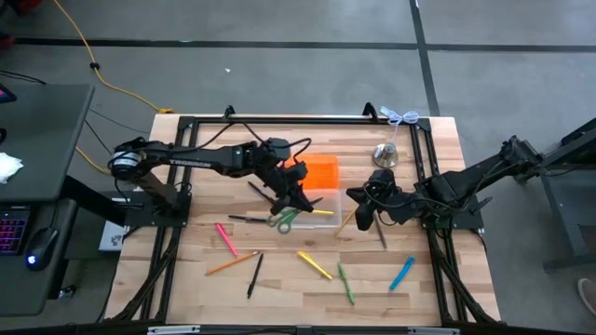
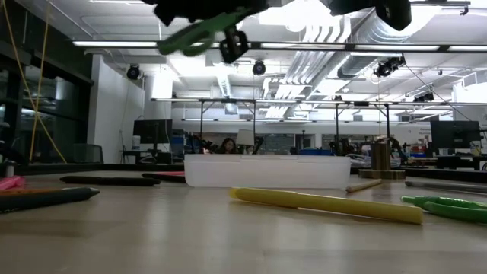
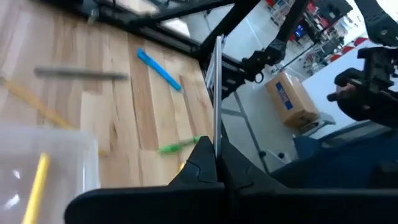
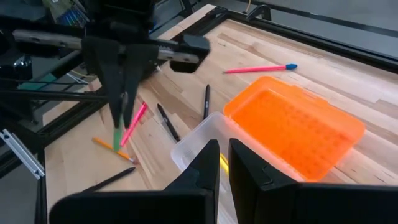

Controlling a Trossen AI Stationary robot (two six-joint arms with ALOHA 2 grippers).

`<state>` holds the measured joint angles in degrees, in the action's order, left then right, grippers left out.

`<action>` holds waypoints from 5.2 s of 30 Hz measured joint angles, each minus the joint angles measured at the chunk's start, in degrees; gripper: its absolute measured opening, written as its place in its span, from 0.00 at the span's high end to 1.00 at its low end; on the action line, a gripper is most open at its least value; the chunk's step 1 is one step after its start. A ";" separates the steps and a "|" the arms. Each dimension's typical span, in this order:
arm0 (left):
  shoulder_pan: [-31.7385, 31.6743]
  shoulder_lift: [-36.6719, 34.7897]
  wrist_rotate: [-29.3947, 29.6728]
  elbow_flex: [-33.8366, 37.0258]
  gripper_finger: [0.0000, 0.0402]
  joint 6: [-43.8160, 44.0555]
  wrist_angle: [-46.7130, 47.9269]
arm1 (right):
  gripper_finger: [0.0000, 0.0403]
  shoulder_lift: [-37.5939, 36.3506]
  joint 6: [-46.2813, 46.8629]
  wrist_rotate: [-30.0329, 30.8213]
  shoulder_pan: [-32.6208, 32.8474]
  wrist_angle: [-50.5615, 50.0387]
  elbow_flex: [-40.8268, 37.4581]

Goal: Pick & place school supplies into a supply box
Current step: Put the green scissor into the container

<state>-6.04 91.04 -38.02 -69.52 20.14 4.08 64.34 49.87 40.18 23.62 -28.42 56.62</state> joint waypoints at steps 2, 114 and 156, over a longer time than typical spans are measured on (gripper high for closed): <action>0.00 1.64 0.04 -2.53 0.97 -2.00 3.54 | 0.97 0.02 0.04 0.02 0.01 -0.12 0.00; -7.69 32.06 -10.57 -26.21 0.97 -11.95 25.26 | 0.97 -52.81 -12.85 -7.21 0.11 30.05 -51.91; -8.59 33.95 -7.37 -26.21 0.91 -10.73 26.62 | 0.97 -52.80 -12.41 -7.80 0.09 30.10 -51.87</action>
<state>-14.63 124.99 -45.38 -95.72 9.41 30.70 11.54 37.45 32.38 23.70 1.67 4.75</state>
